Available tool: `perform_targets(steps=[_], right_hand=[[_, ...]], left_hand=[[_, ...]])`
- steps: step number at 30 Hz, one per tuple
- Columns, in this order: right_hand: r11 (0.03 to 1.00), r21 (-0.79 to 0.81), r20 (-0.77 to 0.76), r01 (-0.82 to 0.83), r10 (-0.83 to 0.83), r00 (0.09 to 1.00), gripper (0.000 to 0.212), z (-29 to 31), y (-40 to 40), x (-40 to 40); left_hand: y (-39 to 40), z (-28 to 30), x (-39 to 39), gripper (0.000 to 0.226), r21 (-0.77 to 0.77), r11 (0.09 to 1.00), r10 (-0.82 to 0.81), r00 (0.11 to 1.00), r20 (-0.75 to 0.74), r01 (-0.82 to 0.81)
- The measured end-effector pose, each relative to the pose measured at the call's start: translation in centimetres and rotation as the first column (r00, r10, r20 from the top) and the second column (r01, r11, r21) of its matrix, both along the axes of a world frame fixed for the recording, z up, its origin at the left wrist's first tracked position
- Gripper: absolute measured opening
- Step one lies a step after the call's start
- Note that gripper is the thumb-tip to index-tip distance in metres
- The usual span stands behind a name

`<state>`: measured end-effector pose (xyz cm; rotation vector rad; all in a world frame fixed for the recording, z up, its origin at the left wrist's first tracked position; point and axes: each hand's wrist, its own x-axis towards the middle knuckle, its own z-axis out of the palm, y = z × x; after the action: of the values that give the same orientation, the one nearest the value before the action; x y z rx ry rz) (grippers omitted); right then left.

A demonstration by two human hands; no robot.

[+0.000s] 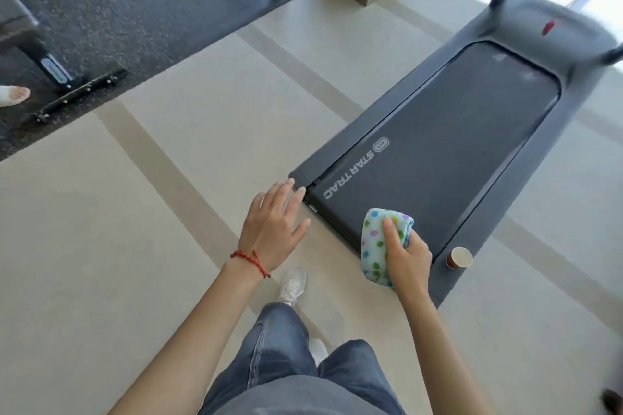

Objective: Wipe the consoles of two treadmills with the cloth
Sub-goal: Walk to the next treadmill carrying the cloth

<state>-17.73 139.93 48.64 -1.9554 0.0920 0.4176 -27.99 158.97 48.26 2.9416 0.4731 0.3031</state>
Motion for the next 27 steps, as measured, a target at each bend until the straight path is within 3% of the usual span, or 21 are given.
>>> perform_targets(steps=[7, 13, 27], right_hand=[[0.957, 0.017, -0.024, 0.289, -0.289, 0.957, 0.03, -0.2, 2.5, 4.5], [0.897, 0.022, -0.023, 0.442, -0.442, 0.897, 0.028, 0.4, 3.0, 6.9], [0.836, 0.103, 0.016, 0.539, -0.544, 0.839, 0.029, 1.0, -1.2, 18.9]], left_hand=[[5.6, 0.1, 9.1, 0.053, -0.001, 0.972, -0.234, 0.972, -0.031, 0.234], [7.4, 0.3, 15.2, 0.052, 0.014, 0.923, -0.385, 0.923, -0.025, 0.385], [2.5, -0.4, 29.5, 0.053, 0.025, 0.868, -0.495, 0.867, -0.047, 0.497]])
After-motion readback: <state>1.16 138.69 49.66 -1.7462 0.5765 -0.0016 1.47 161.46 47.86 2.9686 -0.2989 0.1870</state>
